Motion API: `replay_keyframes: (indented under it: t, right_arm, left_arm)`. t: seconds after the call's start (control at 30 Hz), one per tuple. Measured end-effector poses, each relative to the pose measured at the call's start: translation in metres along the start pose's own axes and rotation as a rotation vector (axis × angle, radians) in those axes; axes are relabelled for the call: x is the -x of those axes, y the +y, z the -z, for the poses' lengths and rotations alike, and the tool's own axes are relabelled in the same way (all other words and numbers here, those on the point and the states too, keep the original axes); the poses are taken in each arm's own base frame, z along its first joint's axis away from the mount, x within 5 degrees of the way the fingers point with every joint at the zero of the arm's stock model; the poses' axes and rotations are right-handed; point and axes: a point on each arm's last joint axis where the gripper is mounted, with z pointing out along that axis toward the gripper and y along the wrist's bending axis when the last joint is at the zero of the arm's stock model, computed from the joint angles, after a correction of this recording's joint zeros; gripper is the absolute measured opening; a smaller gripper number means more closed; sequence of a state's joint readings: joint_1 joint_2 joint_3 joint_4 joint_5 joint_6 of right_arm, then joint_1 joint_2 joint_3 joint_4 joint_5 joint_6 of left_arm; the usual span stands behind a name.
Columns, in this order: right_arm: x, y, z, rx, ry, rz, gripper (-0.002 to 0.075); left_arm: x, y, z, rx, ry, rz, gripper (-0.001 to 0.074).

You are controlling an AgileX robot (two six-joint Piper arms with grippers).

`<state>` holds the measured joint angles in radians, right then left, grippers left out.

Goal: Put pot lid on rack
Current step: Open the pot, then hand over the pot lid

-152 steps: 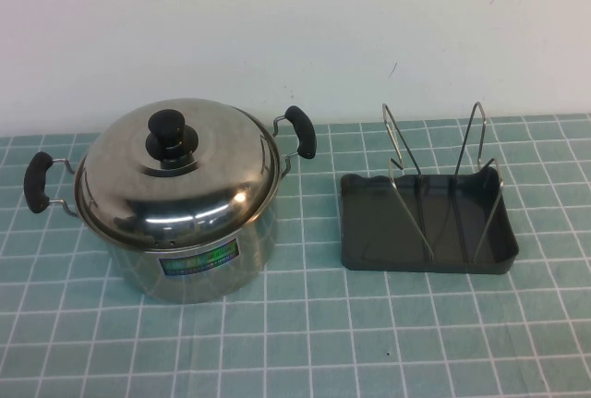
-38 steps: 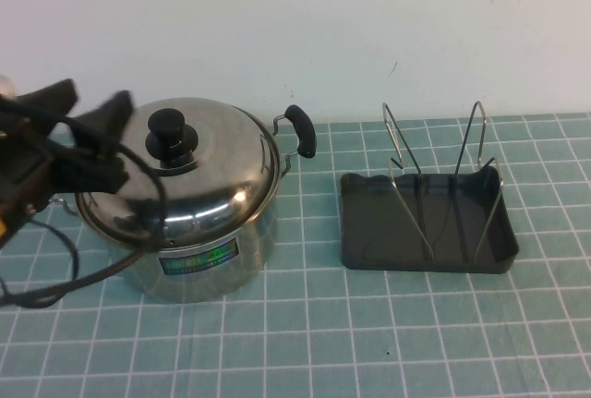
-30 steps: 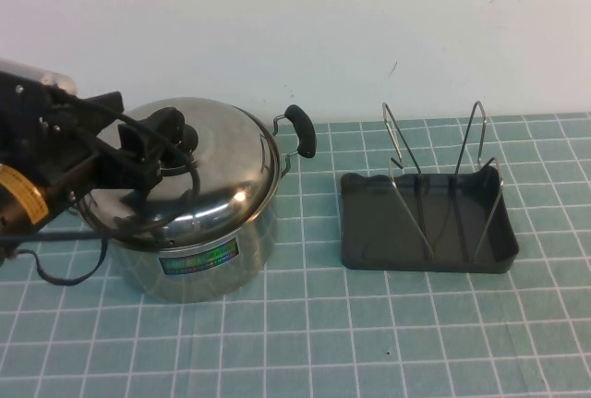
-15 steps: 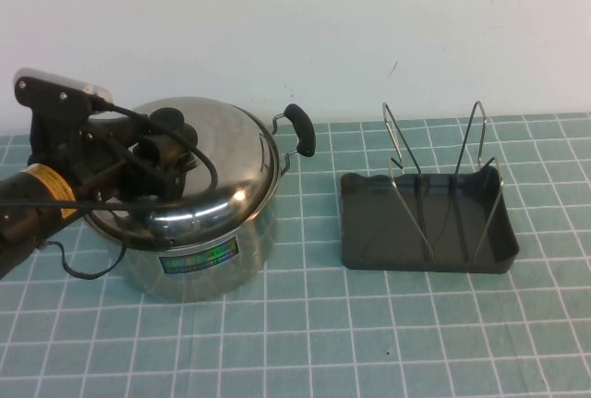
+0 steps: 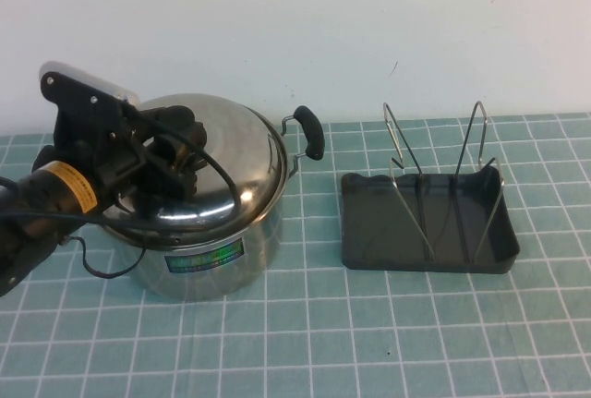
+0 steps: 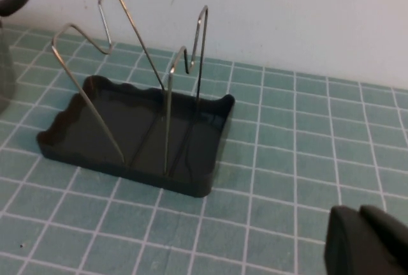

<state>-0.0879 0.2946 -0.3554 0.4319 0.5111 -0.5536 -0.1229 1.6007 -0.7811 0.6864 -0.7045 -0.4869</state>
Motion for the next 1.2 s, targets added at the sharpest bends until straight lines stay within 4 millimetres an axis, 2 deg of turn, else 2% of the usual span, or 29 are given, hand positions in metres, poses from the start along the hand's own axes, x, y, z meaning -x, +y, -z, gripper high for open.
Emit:
replay_keyframes:
  t: [0.17,0.27,0.37,0.43,0.53,0.7,0.83,0.93,0.97,1.03,1.1,1.17,1.2]
  right_arm:
    - [0.009,0.010,0.003,0.105,-0.063,0.079,-0.0001]
    - [0.024,0.021,0.013,0.224,-0.126,0.113,-0.0001]
    - [0.041,0.032,0.025,0.347,-0.205,0.089,-0.0001]
    - [0.050,0.037,0.032,0.418,-0.256,0.051,-0.0001]
    - [0.062,0.044,0.036,0.536,-0.315,-0.035,-0.0001]
    - [0.079,0.047,0.025,0.723,-0.374,-0.162,-0.0001]
    - [0.088,0.044,0.003,0.830,-0.335,-0.276,-0.0001]
    - [0.088,0.040,-0.019,0.862,-0.251,-0.354,0.0010]
    - [0.088,0.039,-0.024,0.869,-0.231,-0.372,0.0027]
    - [0.087,0.038,-0.036,0.892,-0.180,-0.413,0.0106]
    - [0.085,0.037,-0.044,0.914,-0.131,-0.467,0.0223]
    - [0.083,0.035,-0.053,0.920,-0.088,-0.514,0.0393]
    - [0.084,0.035,-0.056,0.922,-0.078,-0.526,0.0450]
  left_arm:
    - [0.011,-0.003,0.007,-0.008,-0.031,-0.046,0.0334]
    - [0.033,-0.010,0.018,-0.026,-0.120,-0.083,0.0334]
    - [0.064,-0.019,0.036,-0.068,-0.279,-0.082,0.0334]
    - [0.081,-0.027,0.048,-0.129,-0.398,-0.044,0.0334]
    - [0.097,-0.039,0.059,-0.257,-0.533,0.056,0.0334]
    - [0.100,-0.067,0.057,-0.383,-0.549,0.129,0.0333]
    - [0.103,-0.095,0.055,-0.451,-0.574,0.125,0.0333]
    - [0.106,-0.108,0.055,-0.466,-0.602,0.133,0.0333]
    - [0.107,-0.110,0.055,-0.466,-0.609,0.141,0.0333]
    - [0.107,-0.115,0.055,-0.476,-0.615,0.148,0.0333]
    - [0.108,-0.117,0.055,-0.478,-0.619,0.156,0.0333]
    - [0.108,-0.119,0.055,-0.479,-0.620,0.165,0.0333]
    - [0.108,-0.120,0.055,-0.482,-0.620,0.168,0.0333]
